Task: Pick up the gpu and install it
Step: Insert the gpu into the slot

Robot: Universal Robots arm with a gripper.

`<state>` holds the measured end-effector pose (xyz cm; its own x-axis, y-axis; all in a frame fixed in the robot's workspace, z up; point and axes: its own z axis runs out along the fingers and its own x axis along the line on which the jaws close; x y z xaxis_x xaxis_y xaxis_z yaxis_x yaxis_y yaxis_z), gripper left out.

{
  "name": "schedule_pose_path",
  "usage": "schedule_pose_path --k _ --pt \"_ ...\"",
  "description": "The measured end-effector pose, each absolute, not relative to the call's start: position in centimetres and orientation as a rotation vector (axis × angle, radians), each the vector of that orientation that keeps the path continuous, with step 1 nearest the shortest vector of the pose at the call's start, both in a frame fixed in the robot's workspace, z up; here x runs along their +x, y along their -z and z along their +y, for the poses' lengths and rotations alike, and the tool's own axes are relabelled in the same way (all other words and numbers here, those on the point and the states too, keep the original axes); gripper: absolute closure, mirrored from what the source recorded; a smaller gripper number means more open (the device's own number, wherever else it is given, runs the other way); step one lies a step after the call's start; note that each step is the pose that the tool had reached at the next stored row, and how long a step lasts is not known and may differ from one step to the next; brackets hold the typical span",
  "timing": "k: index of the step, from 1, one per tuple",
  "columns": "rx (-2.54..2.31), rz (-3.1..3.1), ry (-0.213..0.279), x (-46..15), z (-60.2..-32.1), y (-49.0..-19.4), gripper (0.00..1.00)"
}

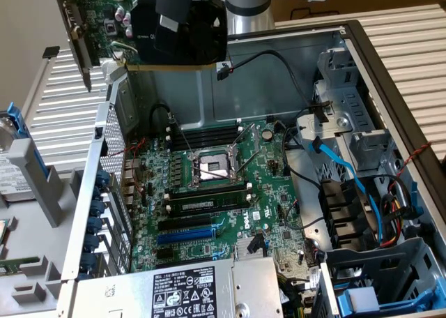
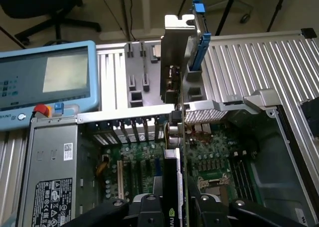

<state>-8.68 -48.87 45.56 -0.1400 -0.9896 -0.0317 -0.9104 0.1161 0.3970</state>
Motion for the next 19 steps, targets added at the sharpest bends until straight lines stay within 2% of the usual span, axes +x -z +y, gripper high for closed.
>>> schedule_pose_path --k 19 --pt "1.87 -2.128 0.499 -5.7 -50.2 -42.7 0.71"
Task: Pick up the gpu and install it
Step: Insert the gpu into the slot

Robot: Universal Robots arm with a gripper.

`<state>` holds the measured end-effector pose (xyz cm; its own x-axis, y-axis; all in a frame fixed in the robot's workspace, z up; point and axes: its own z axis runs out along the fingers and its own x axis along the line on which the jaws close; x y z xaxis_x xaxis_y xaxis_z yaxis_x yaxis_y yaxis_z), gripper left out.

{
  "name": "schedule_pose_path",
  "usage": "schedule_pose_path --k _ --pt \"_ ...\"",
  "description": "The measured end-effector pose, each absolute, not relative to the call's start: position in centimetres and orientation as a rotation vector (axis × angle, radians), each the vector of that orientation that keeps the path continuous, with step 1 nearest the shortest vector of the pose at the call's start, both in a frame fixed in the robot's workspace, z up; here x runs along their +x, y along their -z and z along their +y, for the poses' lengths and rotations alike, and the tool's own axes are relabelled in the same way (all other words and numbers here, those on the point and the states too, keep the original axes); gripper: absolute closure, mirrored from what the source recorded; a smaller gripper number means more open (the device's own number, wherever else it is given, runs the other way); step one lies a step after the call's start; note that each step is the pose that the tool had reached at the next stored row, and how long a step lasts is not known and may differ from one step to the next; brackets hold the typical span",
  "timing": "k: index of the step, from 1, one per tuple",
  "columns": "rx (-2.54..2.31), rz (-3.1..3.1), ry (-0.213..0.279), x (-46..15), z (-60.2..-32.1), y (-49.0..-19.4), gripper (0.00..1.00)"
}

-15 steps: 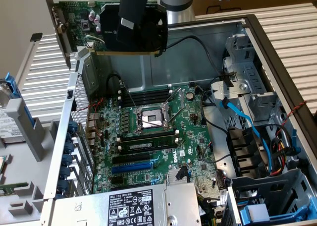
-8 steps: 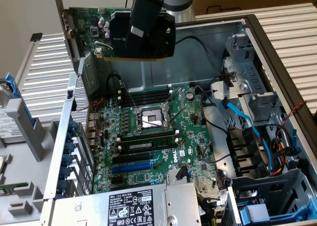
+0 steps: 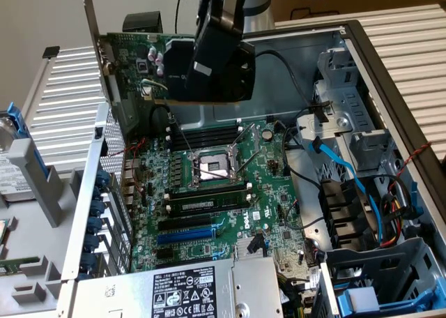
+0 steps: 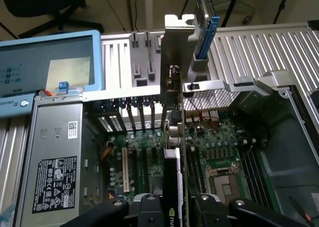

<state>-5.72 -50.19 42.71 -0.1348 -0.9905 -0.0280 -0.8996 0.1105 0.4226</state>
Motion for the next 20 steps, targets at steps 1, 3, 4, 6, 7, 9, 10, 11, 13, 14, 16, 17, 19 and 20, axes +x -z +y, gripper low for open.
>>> schedule_pose_path --k 1,3,4,6,7,9,10,11,13,14,16,17,19,20 --pt "1.87 -2.128 0.499 -5.72 -50.19 -42.72 0.71" --pt "1.87 -2.128 0.499 -5.72 -50.2 -42.72 0.71" --pt "1.872 -2.126 0.499 -5.71 -50.2 -42.7 0.71" --pt "1.888 -2.109 0.495 -5.71 -50.2 -42.7 0.71" --pt "1.897 -2.099 0.493 -5.71 -50.2 -42.7 0.71" --pt "1.909 -2.085 0.49 -5.72 -50.2 -42.69 0.71" --pt "1.909 -2.085 0.49 -5.72 -50.2 -42.69 0.71" --pt "1.91 -2.085 0.49 -5.71 -50.2 -42.69 0.71" --pt "1.911 -2.086 0.489 -5.72 -50.2 -42.69 0.71" --pt "1.914 -2.087 0.485 -5.72 -50.2 -42.69 0.71" --pt "1.924 -2.094 0.473 -5.71 -50.2 -42.69 0.71" --pt "1.926 -2.096 0.47 -5.71 -50.2 -42.69 0.71" --pt "1.926 -2.096 0.47 -5.71 -50.2 -42.69 0.71" --pt "1.926 -2.096 0.47 -5.71 -50.2 -42.68 0.71"
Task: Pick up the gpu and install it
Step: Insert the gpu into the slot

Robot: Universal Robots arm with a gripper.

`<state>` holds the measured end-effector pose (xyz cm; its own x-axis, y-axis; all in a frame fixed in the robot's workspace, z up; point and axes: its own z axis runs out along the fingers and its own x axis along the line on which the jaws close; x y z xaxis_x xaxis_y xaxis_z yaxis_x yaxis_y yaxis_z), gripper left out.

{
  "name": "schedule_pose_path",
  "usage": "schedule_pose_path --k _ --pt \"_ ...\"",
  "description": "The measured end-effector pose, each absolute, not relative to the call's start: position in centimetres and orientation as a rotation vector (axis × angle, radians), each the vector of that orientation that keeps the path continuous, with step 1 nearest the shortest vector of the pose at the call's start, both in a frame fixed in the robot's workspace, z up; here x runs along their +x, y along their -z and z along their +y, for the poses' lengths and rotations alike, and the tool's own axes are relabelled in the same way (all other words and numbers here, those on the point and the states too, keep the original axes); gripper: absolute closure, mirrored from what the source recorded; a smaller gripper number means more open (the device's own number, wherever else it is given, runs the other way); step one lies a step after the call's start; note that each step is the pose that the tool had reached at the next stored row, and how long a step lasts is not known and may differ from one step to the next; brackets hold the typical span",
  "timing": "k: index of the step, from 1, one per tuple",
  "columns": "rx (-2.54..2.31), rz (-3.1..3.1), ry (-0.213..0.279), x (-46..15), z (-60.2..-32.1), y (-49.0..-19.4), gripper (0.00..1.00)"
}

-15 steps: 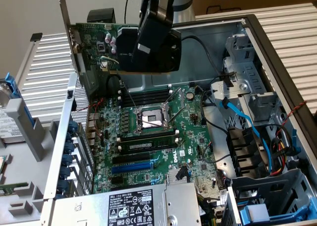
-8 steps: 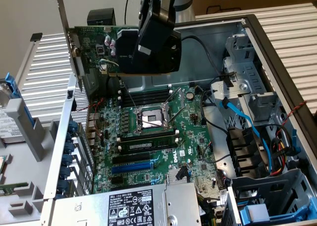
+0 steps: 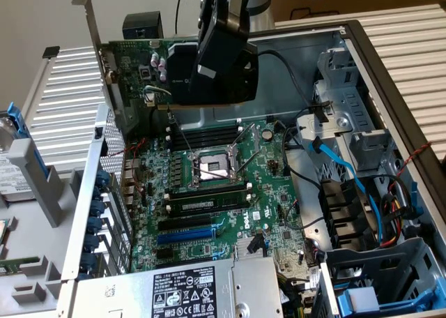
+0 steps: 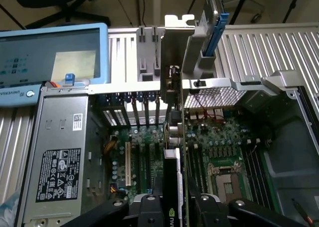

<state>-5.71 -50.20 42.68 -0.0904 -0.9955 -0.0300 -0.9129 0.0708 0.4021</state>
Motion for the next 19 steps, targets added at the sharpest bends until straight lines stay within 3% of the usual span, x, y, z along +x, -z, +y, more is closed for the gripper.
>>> schedule_pose_path --k 19 --pt "1.929 -2.096 0.468 -5.7 -50.6 -39.3 0.71"
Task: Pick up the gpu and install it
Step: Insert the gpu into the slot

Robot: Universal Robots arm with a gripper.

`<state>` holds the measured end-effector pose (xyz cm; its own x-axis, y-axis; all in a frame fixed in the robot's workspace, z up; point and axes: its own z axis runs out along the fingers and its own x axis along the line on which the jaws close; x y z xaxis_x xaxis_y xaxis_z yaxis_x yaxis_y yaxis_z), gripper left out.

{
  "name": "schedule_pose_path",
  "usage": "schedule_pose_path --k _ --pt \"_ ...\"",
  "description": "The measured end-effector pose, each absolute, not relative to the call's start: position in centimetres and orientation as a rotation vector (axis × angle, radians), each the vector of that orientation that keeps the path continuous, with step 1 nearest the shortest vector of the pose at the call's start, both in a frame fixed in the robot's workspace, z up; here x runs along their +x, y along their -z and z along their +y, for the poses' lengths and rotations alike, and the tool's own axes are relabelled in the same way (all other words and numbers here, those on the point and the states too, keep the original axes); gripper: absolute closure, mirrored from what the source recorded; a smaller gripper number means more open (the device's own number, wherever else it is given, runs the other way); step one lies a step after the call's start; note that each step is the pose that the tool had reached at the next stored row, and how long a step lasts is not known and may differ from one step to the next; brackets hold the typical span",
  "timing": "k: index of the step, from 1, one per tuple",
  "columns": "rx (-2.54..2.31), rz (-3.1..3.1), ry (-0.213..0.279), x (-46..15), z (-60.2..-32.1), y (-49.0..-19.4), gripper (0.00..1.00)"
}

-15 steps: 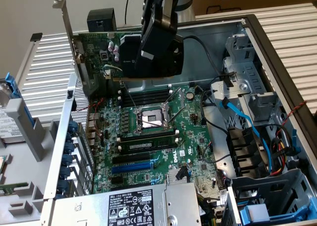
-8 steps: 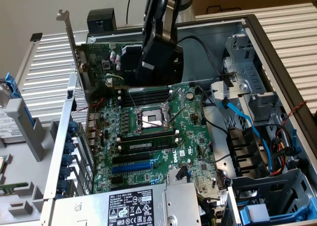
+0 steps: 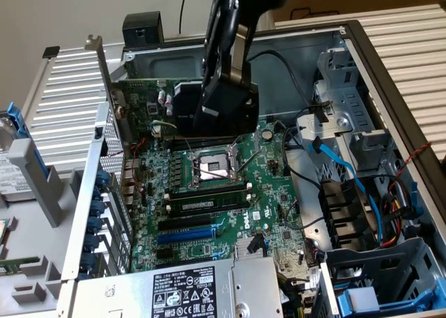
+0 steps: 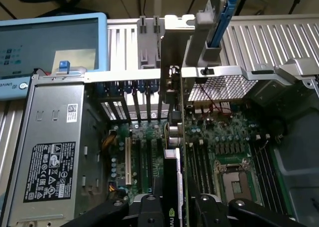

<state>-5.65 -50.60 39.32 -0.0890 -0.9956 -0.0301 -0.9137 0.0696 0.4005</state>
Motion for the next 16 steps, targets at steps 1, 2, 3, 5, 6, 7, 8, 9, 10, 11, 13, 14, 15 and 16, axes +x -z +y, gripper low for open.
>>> schedule_pose_path --k 1,2,3,5,6,7,8,9,10,11,13,14,15,16 --pt "1.929 -2.095 0.468 -5.6 -50.6 -39.1 0.71" --pt "1.93 -2.094 0.468 -5.6 -50.6 -39.0 0.71" --pt "1.93 -2.094 0.468 -5.6 -50.6 -38.8 0.71" --pt "1.931 -2.093 0.468 -5.6 -50.5 -38.4 0.71" --pt "1.932 -2.092 0.468 -5.6 -50.5 -38.2 0.71" --pt "1.932 -2.092 0.468 -5.6 -50.4 -38.0 0.71" --pt "1.933 -2.091 0.468 -5.6 -50.4 -37.9 0.71" --pt "1.933 -2.091 0.467 -5.6 -50.4 -37.7 0.71" --pt "1.933 -2.09 0.467 -5.6 -50.4 -37.5 0.71" --pt "1.934 -2.09 0.467 -5.7 -50.4 -37.3 0.71" --pt "1.936 -2.088 0.466 -5.8 -50.3 -37.0 0.71" --pt "1.937 -2.088 0.466 -5.8 -50.3 -36.8 0.71" --pt "1.938 -2.087 0.465 -5.9 -50.2 -36.6 0.71" --pt "1.939 -2.087 0.464 -6.1 -50.2 -36.4 0.71"
